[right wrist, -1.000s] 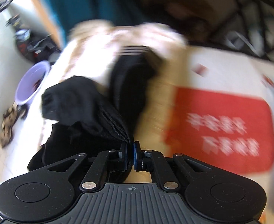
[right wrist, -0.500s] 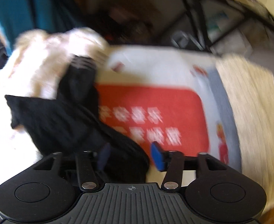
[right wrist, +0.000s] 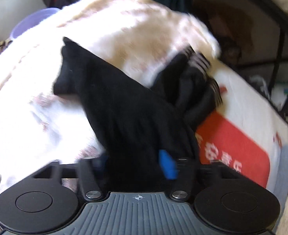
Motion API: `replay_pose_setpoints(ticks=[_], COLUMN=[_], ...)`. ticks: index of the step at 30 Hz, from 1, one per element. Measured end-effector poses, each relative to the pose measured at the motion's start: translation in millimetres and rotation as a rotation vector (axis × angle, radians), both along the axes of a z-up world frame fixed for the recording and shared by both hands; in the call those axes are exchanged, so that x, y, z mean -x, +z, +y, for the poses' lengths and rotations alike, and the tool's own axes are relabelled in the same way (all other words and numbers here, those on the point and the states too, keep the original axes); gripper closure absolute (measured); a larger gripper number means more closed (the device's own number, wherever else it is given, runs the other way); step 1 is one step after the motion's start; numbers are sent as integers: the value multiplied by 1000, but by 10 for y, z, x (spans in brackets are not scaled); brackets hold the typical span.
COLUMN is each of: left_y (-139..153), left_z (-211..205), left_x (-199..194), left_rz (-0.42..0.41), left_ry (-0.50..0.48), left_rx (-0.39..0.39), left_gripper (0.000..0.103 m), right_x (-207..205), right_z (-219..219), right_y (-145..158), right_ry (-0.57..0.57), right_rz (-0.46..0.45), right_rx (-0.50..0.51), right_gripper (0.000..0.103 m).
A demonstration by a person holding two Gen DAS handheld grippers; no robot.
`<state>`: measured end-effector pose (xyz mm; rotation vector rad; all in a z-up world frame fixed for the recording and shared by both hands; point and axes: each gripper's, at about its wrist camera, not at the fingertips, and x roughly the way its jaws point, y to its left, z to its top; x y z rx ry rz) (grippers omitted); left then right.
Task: Fold clothes
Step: 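Lift the black garment up off the white coat with the right gripper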
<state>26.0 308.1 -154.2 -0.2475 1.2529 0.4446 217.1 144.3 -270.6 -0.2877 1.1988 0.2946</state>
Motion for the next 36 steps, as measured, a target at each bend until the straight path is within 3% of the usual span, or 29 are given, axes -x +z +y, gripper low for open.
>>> replay_pose_setpoints(ticks=[1,5,8,14,20,23,25,27,30,32,33,34,36], left_y=[-1,19,59,198,316,311,292,259,205,179,178,182,205], left_z=[-9,-110,-246,-629,-974,-1080,-1135,-1160,-1161,-1174,-1188,-1203,-1225], left_x=[6,-55,-148,-381,-514,-511,-489,-446,-360,-302,-280,-260,-229], left_rz=[-3,-12,-31,-70,-93,-87,-79,-67,-49,-40,-38,-38,-43], left_ry=[14,36,15,-77,-163,-194,-209,-212,-215,-239,-259,-283,-323], left_rx=[12,40,57,78,80,73,66,62,57,24,3,-18,-53], left_gripper=[1,1,1,1,1,1,1,1,1,1,1,1,1], right_x=[-5,-23,-99,-96,57,90,112,91,-27,-155,-218,-272,-327], right_z=[-148,-740,-1211,-2048,-2369,-2349,-2304,-2274,-2295,-2366,-2420,-2484,-2591], right_y=[48,370,670,1290,1550,1438,1294,1097,687,414,306,244,265], right_ry=[-40,-129,-215,-390,-357,-327,-306,-303,-349,-406,-436,-474,-544], right_rz=[-4,-70,-61,-72,-97,-85,-87,-96,-75,-26,-8,1,1], right_rx=[-29,-21,-51,-219,-267,-244,-211,-162,-127,-133,-144,-166,-230], right_gripper=[95,96,96,98,99,84,58,47,47,51,61,78,97])
